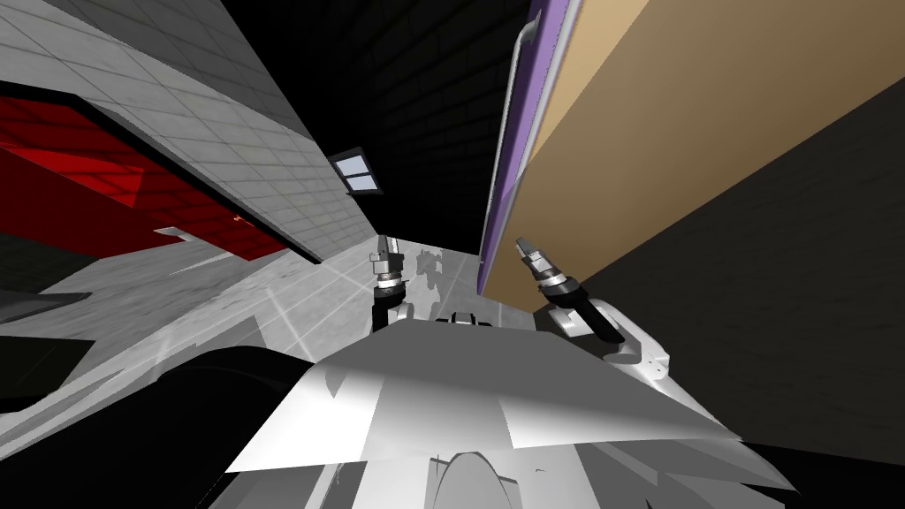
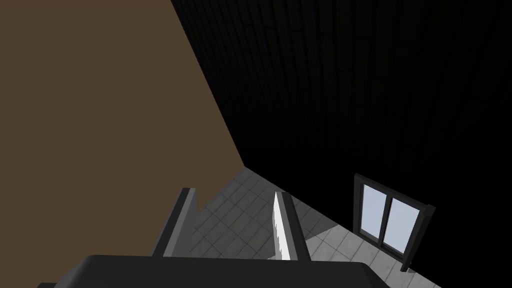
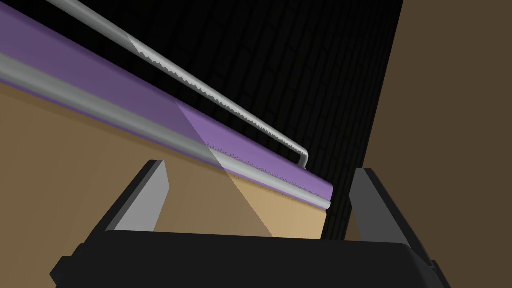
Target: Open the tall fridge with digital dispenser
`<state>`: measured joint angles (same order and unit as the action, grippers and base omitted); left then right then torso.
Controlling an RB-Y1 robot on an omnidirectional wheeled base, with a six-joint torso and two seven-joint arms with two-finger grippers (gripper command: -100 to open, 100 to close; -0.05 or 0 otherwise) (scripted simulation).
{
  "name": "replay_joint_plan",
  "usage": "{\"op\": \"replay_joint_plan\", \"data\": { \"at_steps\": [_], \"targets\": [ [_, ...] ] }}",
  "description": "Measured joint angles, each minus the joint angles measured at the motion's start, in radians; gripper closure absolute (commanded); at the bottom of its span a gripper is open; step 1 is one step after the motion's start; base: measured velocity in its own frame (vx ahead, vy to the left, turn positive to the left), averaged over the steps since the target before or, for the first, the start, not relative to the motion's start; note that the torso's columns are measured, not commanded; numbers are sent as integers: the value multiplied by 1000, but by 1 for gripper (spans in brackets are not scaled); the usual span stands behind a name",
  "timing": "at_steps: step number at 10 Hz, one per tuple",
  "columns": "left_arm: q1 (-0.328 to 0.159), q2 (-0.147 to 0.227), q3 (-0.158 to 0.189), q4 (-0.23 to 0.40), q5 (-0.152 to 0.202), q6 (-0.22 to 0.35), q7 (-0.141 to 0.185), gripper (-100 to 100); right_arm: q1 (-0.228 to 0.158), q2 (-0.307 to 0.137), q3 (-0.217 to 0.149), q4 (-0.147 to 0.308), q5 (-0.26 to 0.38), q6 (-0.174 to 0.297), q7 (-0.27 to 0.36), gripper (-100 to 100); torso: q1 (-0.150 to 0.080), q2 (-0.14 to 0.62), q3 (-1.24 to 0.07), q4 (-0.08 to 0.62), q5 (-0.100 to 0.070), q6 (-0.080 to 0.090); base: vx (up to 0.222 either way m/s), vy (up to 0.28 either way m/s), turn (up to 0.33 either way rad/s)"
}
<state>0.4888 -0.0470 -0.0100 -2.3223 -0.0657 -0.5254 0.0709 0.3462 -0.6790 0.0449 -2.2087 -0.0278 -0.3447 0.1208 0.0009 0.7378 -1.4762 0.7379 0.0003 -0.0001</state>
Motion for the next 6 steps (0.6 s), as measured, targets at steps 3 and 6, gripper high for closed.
{"op": "replay_joint_plan", "data": {
  "at_steps": [3, 6],
  "targets": [
    [0, 0, 0, 0, 0, 0, 0, 0, -33, -88, 3, 26, 1, 2, 0, -100, 0, 0, 0, 0, 0, 0, 37, 46, -35],
    [0, 0, 0, 0, 0, 0, 0, 0, -61, -180, 3, 49, 3, 4, 2, -100, -1, 0, 0, 0, 0, 0, 31, 36, -37]
  ]
}}
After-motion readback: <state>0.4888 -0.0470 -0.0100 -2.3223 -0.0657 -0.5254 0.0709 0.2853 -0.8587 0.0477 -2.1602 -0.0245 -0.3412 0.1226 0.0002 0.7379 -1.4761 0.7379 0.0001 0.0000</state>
